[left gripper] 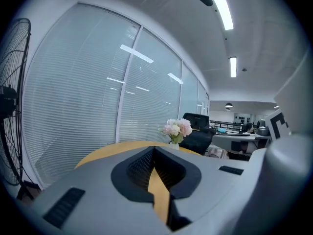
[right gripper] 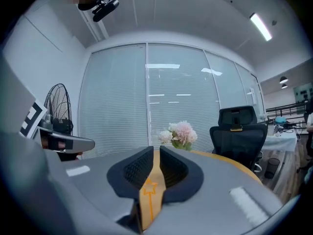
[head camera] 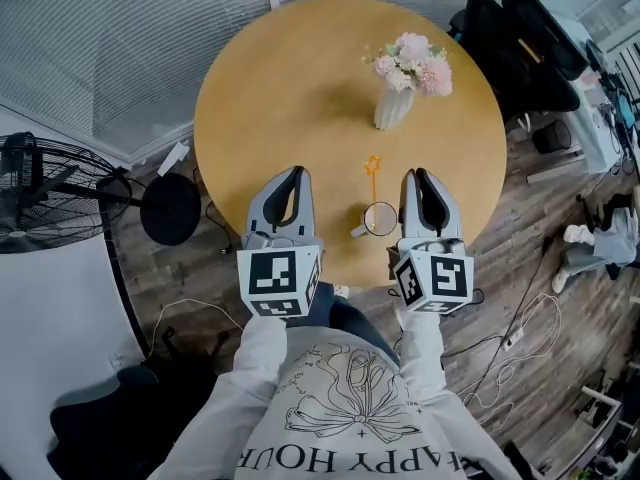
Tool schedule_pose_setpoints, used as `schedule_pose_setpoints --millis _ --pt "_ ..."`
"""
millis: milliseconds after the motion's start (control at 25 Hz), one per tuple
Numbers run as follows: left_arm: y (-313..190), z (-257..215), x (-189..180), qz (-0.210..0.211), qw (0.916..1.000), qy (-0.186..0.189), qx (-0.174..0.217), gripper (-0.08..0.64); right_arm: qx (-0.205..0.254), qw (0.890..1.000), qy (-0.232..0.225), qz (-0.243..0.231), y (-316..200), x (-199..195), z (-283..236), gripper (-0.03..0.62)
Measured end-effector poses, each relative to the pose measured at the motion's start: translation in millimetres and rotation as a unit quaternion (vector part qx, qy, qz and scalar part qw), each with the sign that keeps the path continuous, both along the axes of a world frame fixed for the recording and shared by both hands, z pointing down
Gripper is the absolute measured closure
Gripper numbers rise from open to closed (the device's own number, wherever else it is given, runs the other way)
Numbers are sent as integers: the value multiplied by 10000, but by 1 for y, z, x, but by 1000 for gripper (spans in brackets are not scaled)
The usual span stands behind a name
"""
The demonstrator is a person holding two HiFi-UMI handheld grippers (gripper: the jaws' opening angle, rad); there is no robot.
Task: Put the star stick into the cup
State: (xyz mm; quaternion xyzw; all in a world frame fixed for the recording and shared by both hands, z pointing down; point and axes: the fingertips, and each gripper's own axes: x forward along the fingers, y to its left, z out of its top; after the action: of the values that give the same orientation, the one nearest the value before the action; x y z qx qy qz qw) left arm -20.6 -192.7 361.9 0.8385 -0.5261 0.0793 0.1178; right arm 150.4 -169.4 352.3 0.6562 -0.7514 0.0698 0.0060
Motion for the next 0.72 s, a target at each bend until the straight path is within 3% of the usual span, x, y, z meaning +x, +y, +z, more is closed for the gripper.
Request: schedule_pose_setpoints --millis 720 --pt "22 -79 -14 -38 9965 207 813 554 693 9976 28 74 25 -10 -74 558"
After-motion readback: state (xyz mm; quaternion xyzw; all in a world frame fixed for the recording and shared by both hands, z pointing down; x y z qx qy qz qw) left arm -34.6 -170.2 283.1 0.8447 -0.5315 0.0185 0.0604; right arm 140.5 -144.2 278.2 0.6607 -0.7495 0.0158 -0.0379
